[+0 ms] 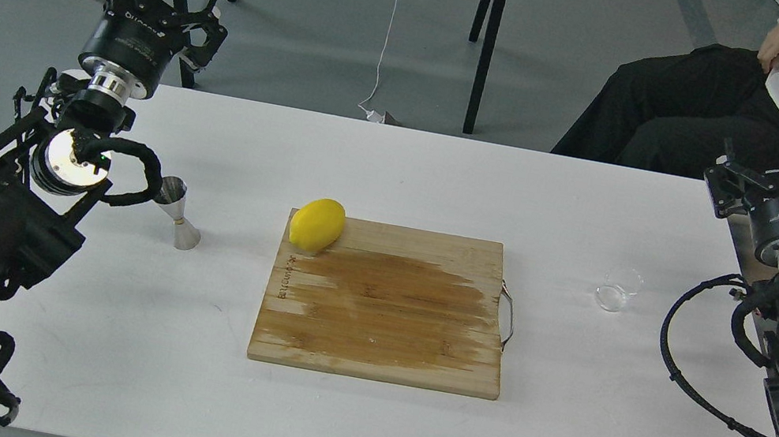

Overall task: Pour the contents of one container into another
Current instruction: 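Lower the left gripper toward the small metal jigger beside the board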

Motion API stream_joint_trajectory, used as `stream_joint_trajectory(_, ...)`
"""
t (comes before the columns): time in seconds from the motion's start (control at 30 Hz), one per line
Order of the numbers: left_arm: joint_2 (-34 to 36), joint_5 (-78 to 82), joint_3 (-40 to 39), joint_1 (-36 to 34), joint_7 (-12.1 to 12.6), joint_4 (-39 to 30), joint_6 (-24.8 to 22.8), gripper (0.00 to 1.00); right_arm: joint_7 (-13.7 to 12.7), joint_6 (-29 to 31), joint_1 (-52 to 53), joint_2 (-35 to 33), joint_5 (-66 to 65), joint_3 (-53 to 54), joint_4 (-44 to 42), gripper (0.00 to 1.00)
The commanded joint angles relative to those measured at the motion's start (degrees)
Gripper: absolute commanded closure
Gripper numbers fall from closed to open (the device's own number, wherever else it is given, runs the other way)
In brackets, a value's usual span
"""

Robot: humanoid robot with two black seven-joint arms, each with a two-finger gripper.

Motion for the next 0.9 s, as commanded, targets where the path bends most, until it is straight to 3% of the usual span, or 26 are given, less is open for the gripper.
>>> stream_joint_trajectory(0.0,-0.14,-0.56,0.59,0.08,-0.25,-0.48,0.62,0.00,0.11,0.00,-0.02,-0.01,-0.03,-0.06,-0.18,0.00)
stream_joint_trajectory(0.2,0.99,-0.57,0.94,2.09,0.28,-4.68,0.97,0.00,0.29,0.00,-2.39,-0.27,-0.03,0.20,0.70,0.00)
stream_joint_trajectory(0.43,11.88,0.84,4.89,10.09,0.01,-21.29,3.78,0.00,0.38,0.00,-9.06,-2.56,-0.03,1.25,9.56,0.00)
stream_joint_trajectory(0.63,19.71,10.05,8.94,12.46,-0.08,-32.10,13.52,0.00,0.38,0.00,-16.18,-2.91,-0.03,3.71,20.02,0.00)
stream_joint_trajectory(0.87,28.85,26.83,11.14,21.33,-0.16,-46.96,21.88,0.01,0.73,0.00,-19.62,-2.91,-0.03,3.89,21.88,0.00)
